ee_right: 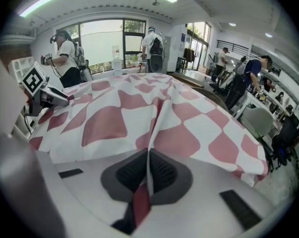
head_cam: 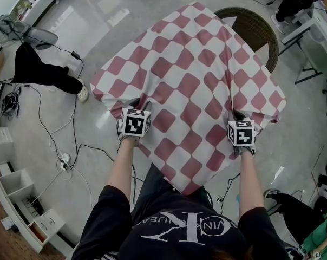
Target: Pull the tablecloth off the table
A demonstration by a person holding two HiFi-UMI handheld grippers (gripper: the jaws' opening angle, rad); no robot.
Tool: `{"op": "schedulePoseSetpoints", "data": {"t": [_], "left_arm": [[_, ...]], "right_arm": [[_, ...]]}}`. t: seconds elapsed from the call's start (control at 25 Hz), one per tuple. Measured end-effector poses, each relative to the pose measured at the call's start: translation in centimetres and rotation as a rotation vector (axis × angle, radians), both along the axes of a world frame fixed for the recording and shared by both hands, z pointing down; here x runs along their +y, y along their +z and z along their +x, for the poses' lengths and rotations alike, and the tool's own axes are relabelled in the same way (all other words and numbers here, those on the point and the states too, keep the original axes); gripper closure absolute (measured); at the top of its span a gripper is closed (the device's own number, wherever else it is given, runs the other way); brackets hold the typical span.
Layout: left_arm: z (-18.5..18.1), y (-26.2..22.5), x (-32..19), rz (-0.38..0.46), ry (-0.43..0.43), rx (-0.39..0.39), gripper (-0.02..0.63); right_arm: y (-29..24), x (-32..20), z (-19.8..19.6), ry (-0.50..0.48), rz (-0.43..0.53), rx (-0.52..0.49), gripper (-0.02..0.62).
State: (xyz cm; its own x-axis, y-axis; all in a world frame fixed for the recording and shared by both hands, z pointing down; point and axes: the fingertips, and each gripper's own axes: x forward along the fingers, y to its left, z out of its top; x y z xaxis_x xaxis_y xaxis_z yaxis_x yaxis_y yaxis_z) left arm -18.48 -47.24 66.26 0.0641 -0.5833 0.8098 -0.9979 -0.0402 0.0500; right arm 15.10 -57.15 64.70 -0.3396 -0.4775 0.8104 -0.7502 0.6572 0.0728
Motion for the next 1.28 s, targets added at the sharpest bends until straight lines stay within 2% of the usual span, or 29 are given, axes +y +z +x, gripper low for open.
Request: {"op": "schedulePoseSetpoints", "data": {"t": [0.28,0.44,0.64,0.92,1.08,1.28], "left_arm": [[1.0,0.4,1.4,-0.011,-0.016,-0.084,0.552],[1.2,0.6,1.7,-0.016,-0.028,-0.123,0.588],[1.2,0.2,2.0,-0.004,-0.087,-0.073,0.591],[1.9,-0.3,3.8,0.010,-0.134,-0.081,0.592],[1.8,-0.1,5.0,0.018,-0.161,-0.054,0.592],[1.4,0.1,6.1,0.006,-0.127,-0.039,0.592]], "right_arm": [[0.1,1.8,-0.5,-0.023,0.007,-0.044,0.580],[0.1,2.5,-1.1,-0.042,-0.004,-0.074,0.581],[-0.3,2.9,-1.4,-0.063,-0.014,-0.104,0.581],[-0.7,4.1,-1.1,-0.099,-0.007,-0.121,0.581],[-0.5,5.3,-1.4,-0.106,-0.005,-0.125,0.581],[-0.3,7.1,-2.2,-0.093,-0.021,-0.124,0.581]]}}
